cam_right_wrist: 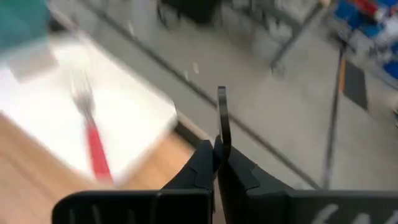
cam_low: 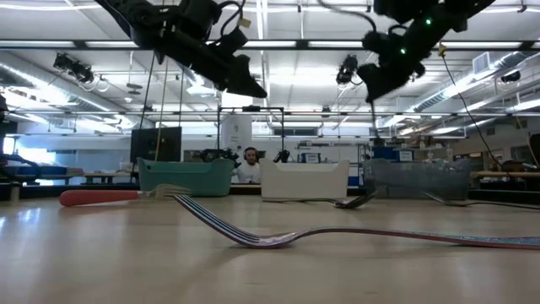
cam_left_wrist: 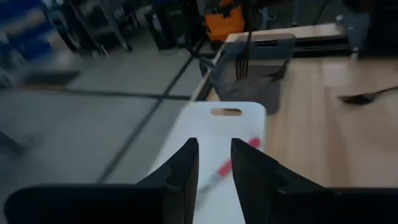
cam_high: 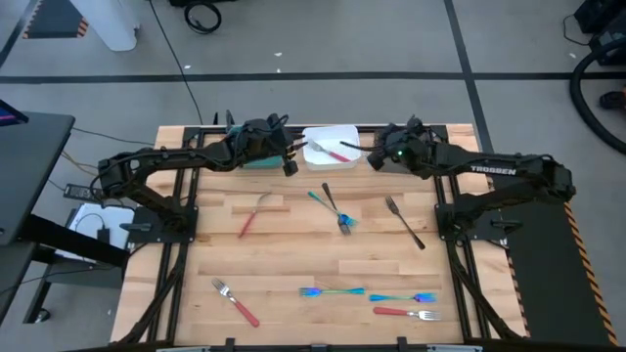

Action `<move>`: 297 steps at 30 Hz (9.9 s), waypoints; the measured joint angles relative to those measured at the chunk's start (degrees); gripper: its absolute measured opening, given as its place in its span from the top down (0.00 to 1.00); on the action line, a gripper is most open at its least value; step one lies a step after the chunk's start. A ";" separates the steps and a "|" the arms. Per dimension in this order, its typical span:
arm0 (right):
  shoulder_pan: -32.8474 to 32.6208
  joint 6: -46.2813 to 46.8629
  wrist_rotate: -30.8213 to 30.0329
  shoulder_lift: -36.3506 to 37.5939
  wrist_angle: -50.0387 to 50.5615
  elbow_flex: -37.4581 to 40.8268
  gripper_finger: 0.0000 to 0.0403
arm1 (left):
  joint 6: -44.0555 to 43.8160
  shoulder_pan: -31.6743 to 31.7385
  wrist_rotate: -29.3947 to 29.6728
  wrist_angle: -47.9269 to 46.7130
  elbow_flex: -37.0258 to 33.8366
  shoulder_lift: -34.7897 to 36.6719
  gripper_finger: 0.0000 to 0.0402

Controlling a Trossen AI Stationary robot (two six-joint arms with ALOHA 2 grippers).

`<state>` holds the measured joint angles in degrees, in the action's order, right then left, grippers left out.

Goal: Sort silverware by color (type)
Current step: Put the black fork into the black bin, then put the iridescent blue fork into the green bin

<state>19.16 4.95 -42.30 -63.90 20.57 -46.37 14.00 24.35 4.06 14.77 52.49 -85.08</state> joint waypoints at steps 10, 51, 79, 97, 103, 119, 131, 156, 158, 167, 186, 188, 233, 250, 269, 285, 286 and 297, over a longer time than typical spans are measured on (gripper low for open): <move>5.56 0.64 10.49 -0.44 12.20 0.09 0.97 | -5.86 -3.65 -0.04 -2.80 0.00 0.39 0.75; 10.38 2.56 8.85 -0.63 27.85 0.04 0.79 | -5.88 -4.15 0.02 -13.12 0.00 0.41 0.75; 10.03 9.64 31.76 -11.38 1.21 0.07 0.80 | -4.11 -4.36 0.00 -12.92 0.00 0.41 0.75; 16.25 9.47 17.81 -15.63 3.51 -0.55 0.80 | -3.72 -4.32 0.00 -12.96 0.00 0.40 0.75; 19.05 7.13 16.35 -15.67 3.48 -0.56 0.80 | -3.74 -4.30 0.00 -12.89 0.00 0.40 0.75; 25.28 4.07 21.55 -13.84 4.04 -0.55 0.80 | -3.76 -4.28 0.00 -12.88 0.00 0.41 0.75; 20.73 5.55 30.45 3.26 4.72 -0.55 0.80 | -4.16 -5.65 -9.05 -7.07 0.07 -3.93 0.75; 29.87 1.26 36.94 -10.23 -2.43 -0.55 0.80 | -3.21 -5.81 -9.09 -4.74 0.02 -5.68 0.75; 30.90 1.25 37.48 -10.62 -2.41 -0.56 0.80 | -2.86 -5.83 -9.08 -4.74 0.02 -5.68 0.75; 33.71 -1.10 38.22 -12.33 1.19 -0.55 0.80 | -2.89 -5.83 -9.09 -4.77 0.02 -5.68 0.75; 34.65 -3.62 40.93 -12.92 1.82 -0.57 0.80 | -2.89 -5.83 -9.09 -4.77 0.02 -5.68 0.75; 34.48 -3.65 41.75 -12.92 1.93 -0.55 0.80 | -2.89 -5.83 -9.09 -4.77 0.02 -5.68 0.75; 34.58 -13.65 35.95 -11.25 15.09 -3.45 0.96 | -2.75 -5.78 -9.09 -4.76 0.02 -5.68 0.75; 32.45 -15.21 34.19 -14.46 15.81 -3.43 0.78 | -2.77 -5.77 -9.09 -4.74 0.02 -5.68 0.75; 23.95 -6.40 33.09 0.84 19.41 -3.41 0.72 | -2.86 -5.31 -10.00 -4.70 0.02 -6.79 0.75; 16.96 -0.35 38.99 7.20 17.12 -3.41 0.72 | 1.64 -11.67 -11.67 -1.60 0.02 -13.29 0.75; 16.96 -0.37 38.99 6.85 17.12 -3.41 0.72 | 1.64 -12.19 -11.67 -1.44 0.02 -13.29 0.75; 16.57 -0.29 39.01 3.43 16.83 -3.41 0.72 | -1.10 -16.36 -11.72 2.59 0.10 -16.67 0.75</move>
<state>35.73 4.66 -3.29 -60.47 37.40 -49.78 12.90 7.99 -7.66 17.36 52.59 -101.74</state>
